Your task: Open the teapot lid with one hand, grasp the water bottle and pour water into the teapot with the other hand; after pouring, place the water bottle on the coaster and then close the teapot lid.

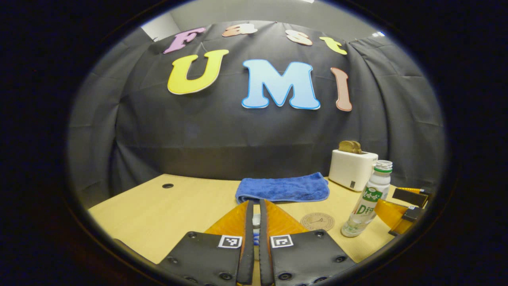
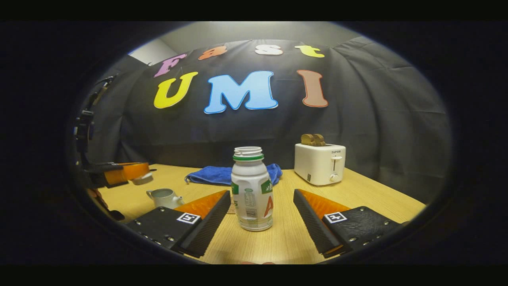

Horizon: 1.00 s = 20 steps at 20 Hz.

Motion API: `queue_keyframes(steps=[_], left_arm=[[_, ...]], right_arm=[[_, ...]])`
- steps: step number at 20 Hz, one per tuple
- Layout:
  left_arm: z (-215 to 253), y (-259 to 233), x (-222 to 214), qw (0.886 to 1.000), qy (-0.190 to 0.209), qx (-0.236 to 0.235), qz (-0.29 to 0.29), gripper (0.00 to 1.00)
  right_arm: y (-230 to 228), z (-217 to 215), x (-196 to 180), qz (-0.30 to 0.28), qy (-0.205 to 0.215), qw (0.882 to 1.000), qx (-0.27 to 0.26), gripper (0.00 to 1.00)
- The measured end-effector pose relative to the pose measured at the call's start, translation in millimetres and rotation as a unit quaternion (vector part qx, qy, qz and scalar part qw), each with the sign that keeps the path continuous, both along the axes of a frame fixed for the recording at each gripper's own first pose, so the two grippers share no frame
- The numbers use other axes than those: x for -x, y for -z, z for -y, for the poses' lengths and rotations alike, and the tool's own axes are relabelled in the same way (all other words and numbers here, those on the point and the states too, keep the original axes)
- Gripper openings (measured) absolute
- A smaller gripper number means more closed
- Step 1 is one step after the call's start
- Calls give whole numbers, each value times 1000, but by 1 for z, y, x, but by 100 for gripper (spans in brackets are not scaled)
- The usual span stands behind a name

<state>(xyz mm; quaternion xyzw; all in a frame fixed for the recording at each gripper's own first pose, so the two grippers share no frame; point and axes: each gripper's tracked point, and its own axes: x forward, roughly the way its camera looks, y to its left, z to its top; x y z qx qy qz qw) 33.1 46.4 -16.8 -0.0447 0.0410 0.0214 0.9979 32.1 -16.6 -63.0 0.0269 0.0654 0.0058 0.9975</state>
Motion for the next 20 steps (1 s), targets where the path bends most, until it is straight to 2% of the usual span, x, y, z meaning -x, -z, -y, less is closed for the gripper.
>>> queue_keyframes(steps=[1, 3, 5, 8, 9, 10, 11, 20], left_arm=[[-4, -2, 6, 1000, -2, 4, 0, 16], [-12, -4, 20, 1000, -1, 21, 0, 12], [-21, -2, 29, 999, -3, 37, -2, 16], [-31, 5, 46, 999, -8, 40, -5, 8], [-34, 7, 50, 999, -11, 40, -6, 9], [-36, 9, 54, 999, -12, 40, -6, 16], [-37, 11, 57, 999, -12, 41, -6, 16], [-39, 23, 61, 998, -4, 61, 0, 12]], right_arm=[[2, 0, -1, -1, 0, 1000, 2, 98], [5, -1, -3, -3, -1, 1000, 3, 98], [7, -2, -6, -2, -4, 1000, 4, 98], [8, -5, -9, 3, -12, 1000, -2, 98], [8, -6, -10, 4, -15, 1000, -2, 98], [8, -8, -12, 6, -18, 1000, -1, 98], [7, -10, -14, 9, -22, 1000, 0, 98], [27, -23, -34, -13, -26, 1000, 10, 98]])
